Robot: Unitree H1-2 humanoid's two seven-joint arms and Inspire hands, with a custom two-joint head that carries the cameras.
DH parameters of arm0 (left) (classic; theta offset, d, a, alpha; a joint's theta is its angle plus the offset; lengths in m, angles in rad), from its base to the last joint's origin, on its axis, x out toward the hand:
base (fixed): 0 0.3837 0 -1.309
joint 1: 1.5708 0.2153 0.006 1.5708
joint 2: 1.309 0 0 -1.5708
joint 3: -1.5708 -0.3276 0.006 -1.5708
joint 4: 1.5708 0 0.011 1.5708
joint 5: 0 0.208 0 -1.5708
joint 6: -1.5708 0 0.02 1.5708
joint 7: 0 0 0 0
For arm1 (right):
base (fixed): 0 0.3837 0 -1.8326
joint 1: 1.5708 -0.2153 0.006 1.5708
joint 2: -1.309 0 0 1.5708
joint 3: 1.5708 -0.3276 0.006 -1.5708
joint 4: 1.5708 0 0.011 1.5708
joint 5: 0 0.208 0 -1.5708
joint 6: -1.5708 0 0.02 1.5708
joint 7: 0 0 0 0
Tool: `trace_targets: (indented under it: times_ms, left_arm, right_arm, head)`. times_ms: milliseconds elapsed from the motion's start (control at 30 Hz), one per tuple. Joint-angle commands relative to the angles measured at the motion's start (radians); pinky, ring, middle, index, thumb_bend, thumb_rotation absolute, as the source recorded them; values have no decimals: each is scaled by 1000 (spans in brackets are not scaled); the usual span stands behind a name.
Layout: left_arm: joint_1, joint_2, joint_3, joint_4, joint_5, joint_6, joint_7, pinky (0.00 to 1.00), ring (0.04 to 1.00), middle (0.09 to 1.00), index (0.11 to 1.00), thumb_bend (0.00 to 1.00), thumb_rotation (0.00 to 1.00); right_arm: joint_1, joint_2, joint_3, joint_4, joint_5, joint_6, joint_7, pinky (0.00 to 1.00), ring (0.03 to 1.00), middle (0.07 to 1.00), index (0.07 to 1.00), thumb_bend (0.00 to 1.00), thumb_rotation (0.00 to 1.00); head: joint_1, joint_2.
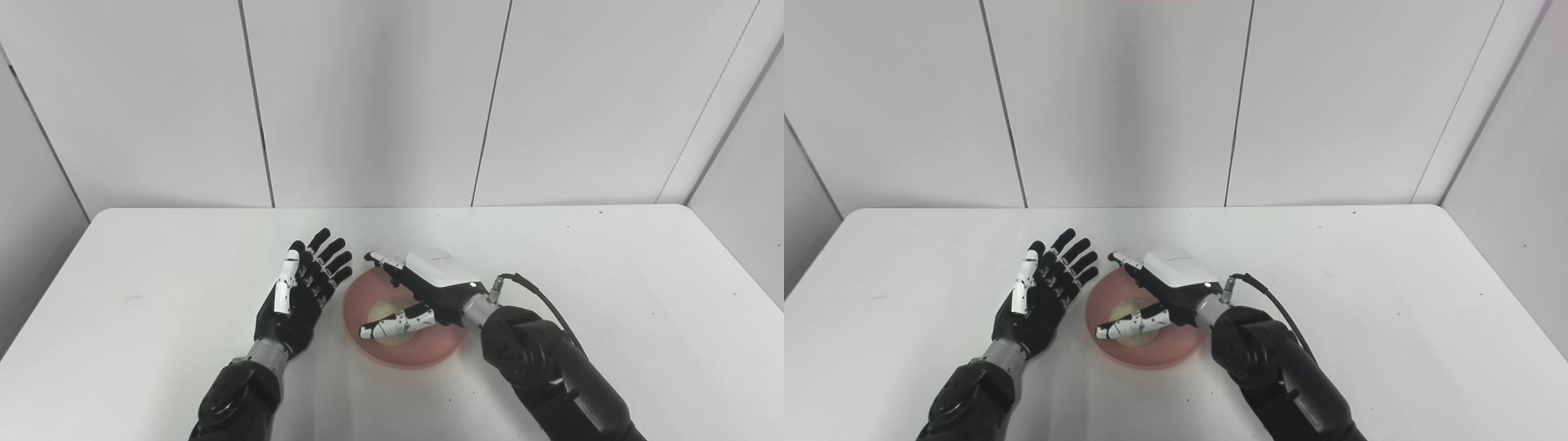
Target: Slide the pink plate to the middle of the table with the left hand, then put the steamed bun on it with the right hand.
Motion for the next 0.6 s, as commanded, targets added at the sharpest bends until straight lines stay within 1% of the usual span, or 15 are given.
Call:
trace_targets:
  times_ms: [0,133,300,433,467,500,567]
  left_arm:
    - [81,-4,-3,81,35,137,61,908,899,911,920,441,1000]
    - [84,-6,-3,72,39,144,70,899,891,904,910,441,1000]
    - [85,-4,-1,67,33,151,70,897,895,913,920,440,1000]
    - [89,2,-4,66,26,146,50,919,913,926,932,444,1000]
    - [93,5,-8,61,28,144,43,921,915,928,934,445,1000]
    - [95,8,-10,57,29,142,40,924,918,932,935,446,1000]
    - [97,13,-14,54,31,140,36,926,920,934,935,448,1000]
  right_arm:
    - [-39,-5,-30,-62,-2,11,-3,577,808,919,949,842,840]
    - [-41,-9,-43,-92,-5,18,15,604,819,917,942,836,847]
    - [-16,3,-82,-97,21,-6,-22,622,811,900,930,810,826]
    - [49,30,-145,-70,82,-66,-129,643,797,877,917,792,864]
    - [67,37,-164,-57,102,-84,-161,659,804,883,922,789,884]
    - [81,43,-179,-46,122,-101,-187,694,825,898,936,783,930]
    - [99,49,-202,-29,154,-130,-225,737,852,919,952,776,982]
  head:
    - [0,1]
    - [0,1]
    - [-1,-1]
    - [-2,-3]
    - [-4,-4]
    - [-5,-4]
    - [-6,-5]
